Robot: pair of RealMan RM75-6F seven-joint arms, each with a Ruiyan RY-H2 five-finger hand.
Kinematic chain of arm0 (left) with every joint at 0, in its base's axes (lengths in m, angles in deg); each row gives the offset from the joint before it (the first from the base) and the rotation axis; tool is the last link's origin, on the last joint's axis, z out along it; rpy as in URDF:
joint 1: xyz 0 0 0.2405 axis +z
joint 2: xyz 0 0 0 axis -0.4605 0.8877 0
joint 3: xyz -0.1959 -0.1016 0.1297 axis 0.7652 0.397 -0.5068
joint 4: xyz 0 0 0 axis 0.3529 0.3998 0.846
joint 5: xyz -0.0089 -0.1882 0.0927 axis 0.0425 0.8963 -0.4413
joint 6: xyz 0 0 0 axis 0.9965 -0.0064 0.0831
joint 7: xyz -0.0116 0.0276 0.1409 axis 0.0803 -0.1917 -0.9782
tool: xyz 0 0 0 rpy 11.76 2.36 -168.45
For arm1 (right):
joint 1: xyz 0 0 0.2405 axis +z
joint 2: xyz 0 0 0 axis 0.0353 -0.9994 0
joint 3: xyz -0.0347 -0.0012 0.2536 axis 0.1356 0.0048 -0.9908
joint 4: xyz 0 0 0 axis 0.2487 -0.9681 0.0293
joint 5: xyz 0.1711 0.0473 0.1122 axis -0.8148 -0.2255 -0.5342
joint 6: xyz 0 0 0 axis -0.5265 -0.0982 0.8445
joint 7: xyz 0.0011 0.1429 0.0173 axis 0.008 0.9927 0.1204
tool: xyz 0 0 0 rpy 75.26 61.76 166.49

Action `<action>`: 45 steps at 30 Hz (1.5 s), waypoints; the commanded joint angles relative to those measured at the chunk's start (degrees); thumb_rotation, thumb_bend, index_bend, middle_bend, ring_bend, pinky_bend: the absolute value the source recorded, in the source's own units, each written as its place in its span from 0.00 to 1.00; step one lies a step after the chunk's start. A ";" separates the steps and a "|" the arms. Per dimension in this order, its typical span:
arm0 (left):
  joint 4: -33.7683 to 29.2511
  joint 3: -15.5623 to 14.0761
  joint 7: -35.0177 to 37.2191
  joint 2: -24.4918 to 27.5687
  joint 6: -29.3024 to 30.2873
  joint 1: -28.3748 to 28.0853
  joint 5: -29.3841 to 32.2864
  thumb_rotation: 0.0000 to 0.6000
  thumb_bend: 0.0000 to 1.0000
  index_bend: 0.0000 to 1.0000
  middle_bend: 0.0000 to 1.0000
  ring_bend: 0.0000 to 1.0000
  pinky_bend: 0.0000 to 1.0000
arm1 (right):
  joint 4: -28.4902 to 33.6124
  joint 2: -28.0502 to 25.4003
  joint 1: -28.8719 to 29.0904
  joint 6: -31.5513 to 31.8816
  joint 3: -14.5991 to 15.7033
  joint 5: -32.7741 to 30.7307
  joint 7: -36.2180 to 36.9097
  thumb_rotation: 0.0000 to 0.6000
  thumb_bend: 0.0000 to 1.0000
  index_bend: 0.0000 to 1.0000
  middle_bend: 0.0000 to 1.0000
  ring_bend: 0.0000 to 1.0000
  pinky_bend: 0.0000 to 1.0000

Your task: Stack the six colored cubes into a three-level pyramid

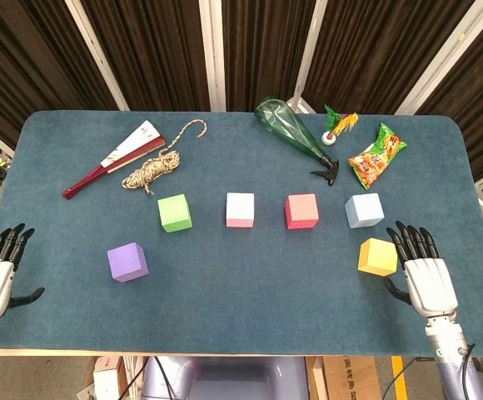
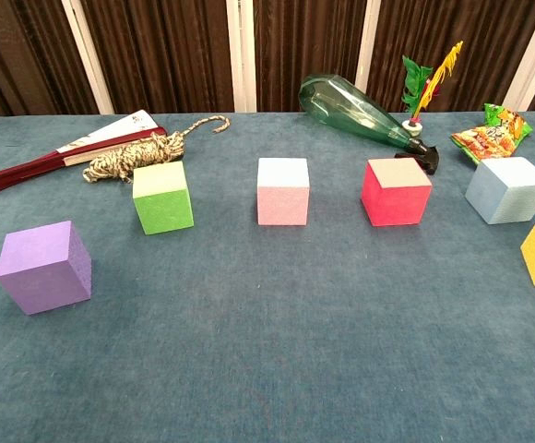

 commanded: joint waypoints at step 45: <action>-15.78 17.85 -33.31 -2.99 -13.71 -30.86 41.85 1.00 0.07 0.00 0.16 0.04 0.09 | 2.85 -1.29 0.68 -4.93 -1.79 -6.71 9.26 1.00 0.29 0.00 0.00 0.00 0.00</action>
